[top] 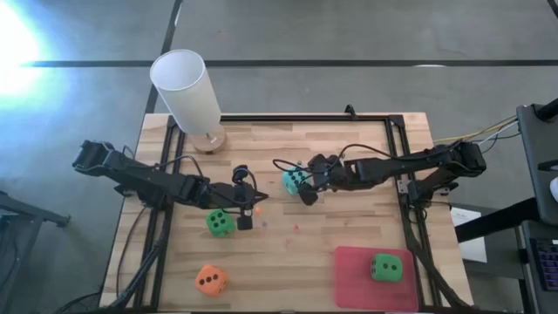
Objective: Pick & Place Dice
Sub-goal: Put the large blue die into the bin
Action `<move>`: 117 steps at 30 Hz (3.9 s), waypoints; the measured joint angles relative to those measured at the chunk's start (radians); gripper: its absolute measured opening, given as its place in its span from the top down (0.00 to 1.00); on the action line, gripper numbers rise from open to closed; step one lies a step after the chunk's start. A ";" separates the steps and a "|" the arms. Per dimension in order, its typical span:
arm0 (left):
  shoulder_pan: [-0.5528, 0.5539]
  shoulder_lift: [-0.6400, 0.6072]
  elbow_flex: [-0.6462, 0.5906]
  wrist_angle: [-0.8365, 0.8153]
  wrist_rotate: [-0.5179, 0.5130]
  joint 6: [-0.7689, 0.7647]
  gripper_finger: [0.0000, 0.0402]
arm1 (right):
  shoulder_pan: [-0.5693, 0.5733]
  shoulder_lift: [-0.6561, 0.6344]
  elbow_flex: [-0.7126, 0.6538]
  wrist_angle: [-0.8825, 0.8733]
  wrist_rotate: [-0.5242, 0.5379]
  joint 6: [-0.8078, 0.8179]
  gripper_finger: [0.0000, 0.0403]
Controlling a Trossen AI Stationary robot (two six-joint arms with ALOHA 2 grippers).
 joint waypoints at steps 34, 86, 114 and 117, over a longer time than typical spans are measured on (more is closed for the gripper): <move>0.000 0.000 0.000 -0.023 0.000 -0.003 0.95 | 0.010 0.227 0.287 -0.212 0.069 -0.065 0.01; 0.000 0.000 0.000 -0.031 0.000 0.000 0.95 | -0.095 0.316 0.294 -0.262 -0.047 -0.020 0.01; 0.000 0.000 0.000 -0.032 0.000 -0.001 0.95 | -0.097 0.323 0.290 -0.233 -0.078 -0.043 0.01; 0.000 0.000 0.000 -0.032 0.000 -0.001 0.95 | -0.098 0.323 0.289 -0.234 -0.071 -0.042 0.01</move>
